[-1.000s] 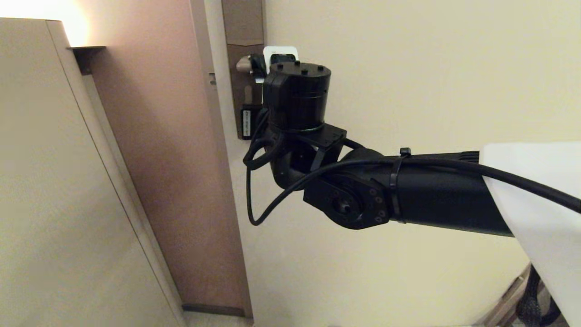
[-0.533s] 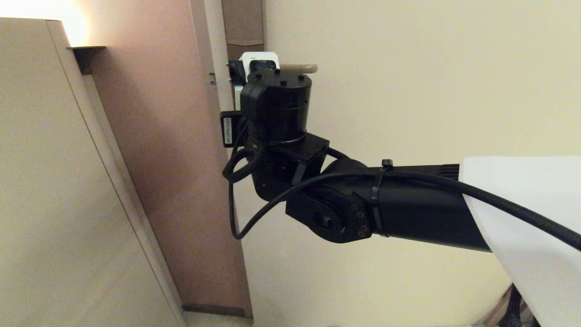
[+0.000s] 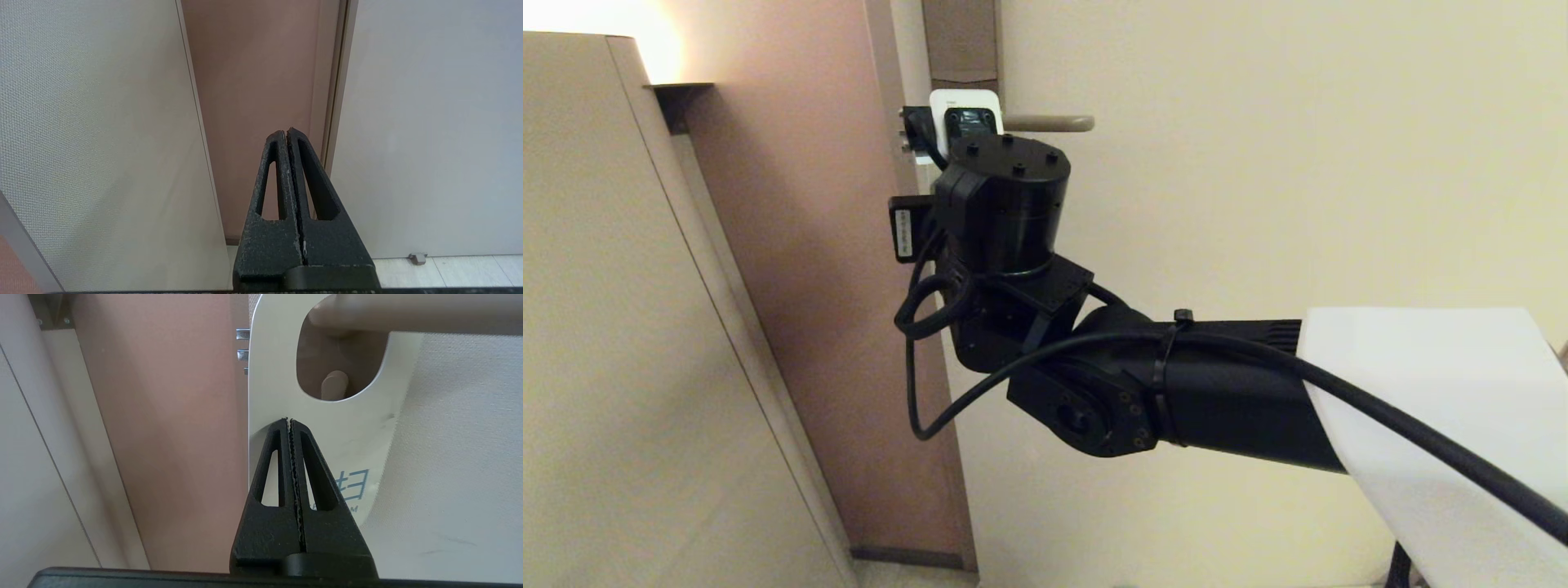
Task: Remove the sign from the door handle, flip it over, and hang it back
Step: Hang the sign back with the other side facing out
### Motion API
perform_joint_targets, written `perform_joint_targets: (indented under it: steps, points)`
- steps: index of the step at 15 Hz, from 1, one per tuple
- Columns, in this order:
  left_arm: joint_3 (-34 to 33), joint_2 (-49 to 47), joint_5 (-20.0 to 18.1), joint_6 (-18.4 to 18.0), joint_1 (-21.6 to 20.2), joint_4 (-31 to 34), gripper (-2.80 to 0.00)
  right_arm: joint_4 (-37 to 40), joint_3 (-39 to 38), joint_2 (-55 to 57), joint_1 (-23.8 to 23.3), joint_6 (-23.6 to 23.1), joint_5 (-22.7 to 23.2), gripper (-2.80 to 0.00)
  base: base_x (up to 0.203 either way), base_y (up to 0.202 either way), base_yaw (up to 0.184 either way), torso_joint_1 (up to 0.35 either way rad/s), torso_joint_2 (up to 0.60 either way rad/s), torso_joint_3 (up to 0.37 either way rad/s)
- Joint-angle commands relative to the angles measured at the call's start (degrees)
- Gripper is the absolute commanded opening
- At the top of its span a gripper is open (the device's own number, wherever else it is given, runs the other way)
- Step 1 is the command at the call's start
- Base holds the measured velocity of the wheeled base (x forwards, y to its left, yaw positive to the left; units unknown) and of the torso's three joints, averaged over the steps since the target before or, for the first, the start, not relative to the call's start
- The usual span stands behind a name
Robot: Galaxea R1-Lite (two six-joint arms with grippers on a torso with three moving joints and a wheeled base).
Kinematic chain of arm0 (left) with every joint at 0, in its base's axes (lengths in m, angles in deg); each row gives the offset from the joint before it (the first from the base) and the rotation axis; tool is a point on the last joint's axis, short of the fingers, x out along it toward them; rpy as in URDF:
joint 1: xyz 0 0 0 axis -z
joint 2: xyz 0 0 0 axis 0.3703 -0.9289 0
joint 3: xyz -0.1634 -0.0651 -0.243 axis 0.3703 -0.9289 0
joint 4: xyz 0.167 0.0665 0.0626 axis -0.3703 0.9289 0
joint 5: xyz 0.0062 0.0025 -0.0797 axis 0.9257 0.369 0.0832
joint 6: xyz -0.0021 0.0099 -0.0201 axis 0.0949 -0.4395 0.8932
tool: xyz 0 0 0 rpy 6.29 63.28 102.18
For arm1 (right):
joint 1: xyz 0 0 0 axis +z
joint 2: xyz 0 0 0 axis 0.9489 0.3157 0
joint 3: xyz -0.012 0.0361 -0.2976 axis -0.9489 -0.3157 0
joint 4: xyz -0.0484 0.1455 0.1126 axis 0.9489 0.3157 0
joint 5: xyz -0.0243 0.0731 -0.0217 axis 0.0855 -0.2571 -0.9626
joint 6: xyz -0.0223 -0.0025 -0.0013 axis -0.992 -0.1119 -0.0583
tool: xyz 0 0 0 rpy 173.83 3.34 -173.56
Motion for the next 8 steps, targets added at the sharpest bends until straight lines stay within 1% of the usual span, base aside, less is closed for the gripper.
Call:
perform_joint_targets:
  steps: [1, 4, 6, 8]
  points:
    - [0.0, 0.0, 0.0, 0.0, 0.0, 0.0, -2.8, -1.2, 0.0, 2.0, 0.0, -0.1, -0.1, -2.8, 0.0, 0.0, 0.0, 0.0, 0.0, 0.0]
    - [0.0, 0.0, 0.0, 0.0, 0.0, 0.0, -2.8, -2.2, 0.1, 4.1, -0.1, -0.3, 1.0, -2.8, 0.0, 0.0, 0.0, 0.0, 0.0, 0.0]
    - [0.0, 0.0, 0.0, 0.0, 0.0, 0.0, -2.8, -3.2, 0.1, 5.2, -0.1, -0.6, 3.0, -2.8, 0.0, 0.0, 0.0, 0.0, 0.0, 0.0]
    - [0.0, 0.0, 0.0, 0.0, 0.0, 0.0, -2.8, -3.5, 0.1, 5.7, -0.3, -1.3, 4.0, -2.8, 0.0, 0.0, 0.0, 0.0, 0.0, 0.0]
